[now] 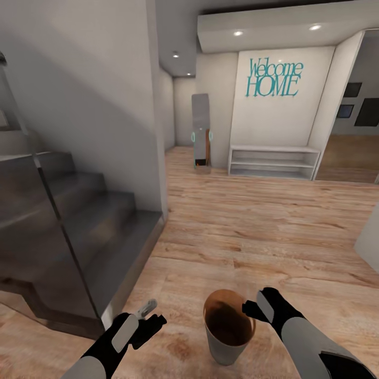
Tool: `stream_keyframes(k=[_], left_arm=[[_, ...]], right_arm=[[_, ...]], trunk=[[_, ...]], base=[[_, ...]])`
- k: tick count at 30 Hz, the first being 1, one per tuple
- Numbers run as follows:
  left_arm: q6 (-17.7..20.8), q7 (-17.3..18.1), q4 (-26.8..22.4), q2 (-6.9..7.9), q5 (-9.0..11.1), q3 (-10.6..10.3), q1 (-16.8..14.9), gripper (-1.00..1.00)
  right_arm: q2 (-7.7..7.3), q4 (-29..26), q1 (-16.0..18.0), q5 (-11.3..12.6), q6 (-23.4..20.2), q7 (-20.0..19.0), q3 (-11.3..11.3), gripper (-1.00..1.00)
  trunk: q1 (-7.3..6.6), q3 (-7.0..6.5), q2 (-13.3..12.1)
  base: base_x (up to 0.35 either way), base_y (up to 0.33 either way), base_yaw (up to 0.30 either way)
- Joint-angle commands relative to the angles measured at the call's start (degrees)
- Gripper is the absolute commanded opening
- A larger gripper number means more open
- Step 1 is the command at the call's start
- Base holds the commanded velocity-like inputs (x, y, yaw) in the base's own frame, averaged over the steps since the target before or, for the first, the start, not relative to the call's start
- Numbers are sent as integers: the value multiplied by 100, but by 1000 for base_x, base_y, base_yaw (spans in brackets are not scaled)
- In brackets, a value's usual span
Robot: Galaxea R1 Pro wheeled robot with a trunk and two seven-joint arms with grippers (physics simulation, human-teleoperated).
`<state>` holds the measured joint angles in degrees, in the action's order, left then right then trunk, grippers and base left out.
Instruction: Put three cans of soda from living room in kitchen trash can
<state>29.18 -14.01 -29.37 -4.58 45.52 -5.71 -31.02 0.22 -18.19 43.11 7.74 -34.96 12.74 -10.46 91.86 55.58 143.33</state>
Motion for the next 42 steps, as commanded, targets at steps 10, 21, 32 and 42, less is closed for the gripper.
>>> stream_keyframes(k=[10,21,32,42], left_arm=[[0,4,1,1,1,0,0,100],[0,5,7,5,1,0,0,100],[0,12,10,8,1,0,0,100],[0,20,7,13,8,0,0,100]], right_arm=[[4,0,0,0,-2,0,0,100],[-2,0,2,0,-3,-8,0,100],[-2,0,2,0,-8,-15,0,100],[-2,0,3,0,-18,-27,0,100]], trunk=[[25,222,14],[54,466,29],[82,710,43],[103,887,54]], base=[[0,0,0],[0,0,0],[0,0,0],[0,0,0]])
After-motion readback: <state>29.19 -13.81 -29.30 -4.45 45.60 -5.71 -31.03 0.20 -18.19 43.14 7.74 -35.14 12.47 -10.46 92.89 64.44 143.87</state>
